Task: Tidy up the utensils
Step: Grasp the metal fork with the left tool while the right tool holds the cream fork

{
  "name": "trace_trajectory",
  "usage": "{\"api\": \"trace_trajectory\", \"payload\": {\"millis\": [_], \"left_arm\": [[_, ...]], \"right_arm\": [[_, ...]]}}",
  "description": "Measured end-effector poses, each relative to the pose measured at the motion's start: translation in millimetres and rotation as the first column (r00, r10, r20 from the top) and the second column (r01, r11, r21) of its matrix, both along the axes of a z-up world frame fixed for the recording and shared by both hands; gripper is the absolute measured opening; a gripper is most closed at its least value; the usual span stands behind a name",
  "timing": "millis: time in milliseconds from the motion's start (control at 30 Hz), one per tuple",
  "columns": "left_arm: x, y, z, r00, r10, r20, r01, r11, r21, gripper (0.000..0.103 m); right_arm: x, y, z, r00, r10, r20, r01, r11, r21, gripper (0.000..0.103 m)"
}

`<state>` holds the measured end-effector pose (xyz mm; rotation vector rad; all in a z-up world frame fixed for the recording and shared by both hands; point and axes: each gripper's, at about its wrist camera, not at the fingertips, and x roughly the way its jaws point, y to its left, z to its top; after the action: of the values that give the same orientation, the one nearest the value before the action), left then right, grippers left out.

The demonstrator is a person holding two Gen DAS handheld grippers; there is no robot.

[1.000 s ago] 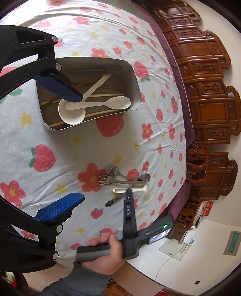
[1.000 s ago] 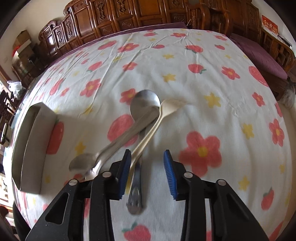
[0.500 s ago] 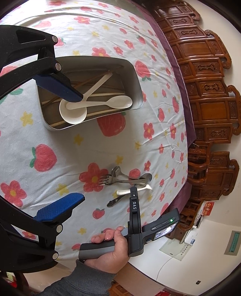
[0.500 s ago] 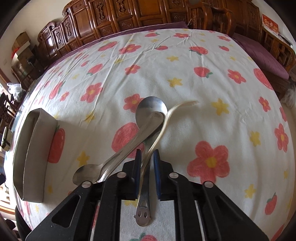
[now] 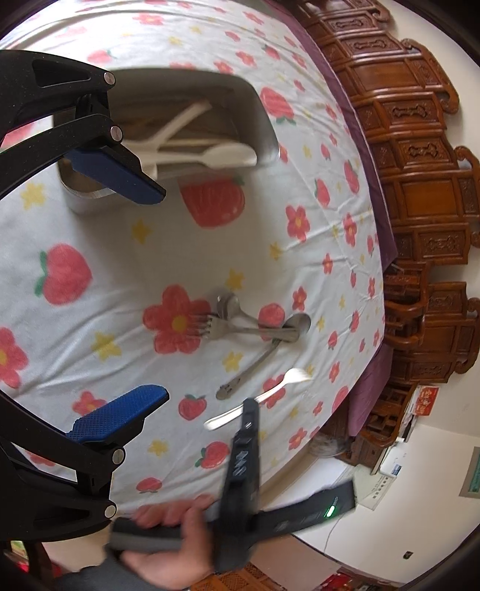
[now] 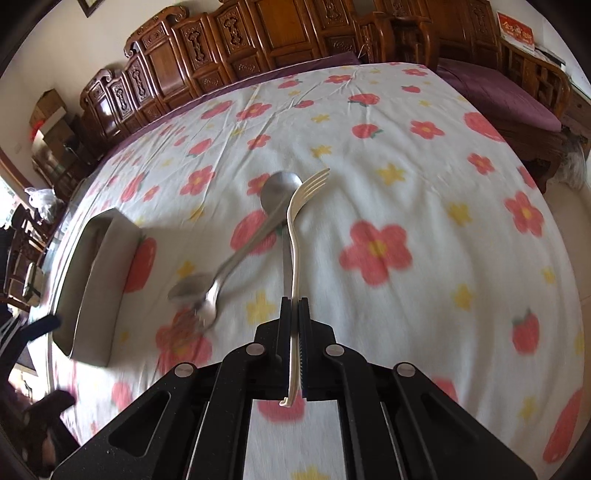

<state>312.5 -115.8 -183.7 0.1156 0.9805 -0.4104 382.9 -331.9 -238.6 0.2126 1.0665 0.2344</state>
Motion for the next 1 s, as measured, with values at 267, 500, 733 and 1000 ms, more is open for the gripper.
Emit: {"api": "trace_trajectory", "payload": {"millis": [267,500,733,1000], "left_arm": [[28,-28,-22,0.998,-0.004,-0.055,0.003,1.000,-0.014,0.085],[41,-51,-37,0.998,-0.039,-0.051,0.042,0.997,0.067,0.062],[47,-69,-54,0.992,-0.102,-0.070,0.111,0.983,0.143,0.054],[51,-68,-65,0.990,-0.064,-0.128,0.081,0.987,0.139,0.049]], "right_arm": [[-36,-22,-1,1.000,-0.028,0.000,0.028,0.999,0.020,0.005],[-45,-26,1,1.000,-0.016,0.014,0.015,0.999,0.036,0.005],[-48,-24,2,0.999,0.004,0.032,-0.005,0.999,0.050,0.005],[-49,-33,-1,0.999,-0.019,0.030,0.017,0.997,0.076,0.005]]}}
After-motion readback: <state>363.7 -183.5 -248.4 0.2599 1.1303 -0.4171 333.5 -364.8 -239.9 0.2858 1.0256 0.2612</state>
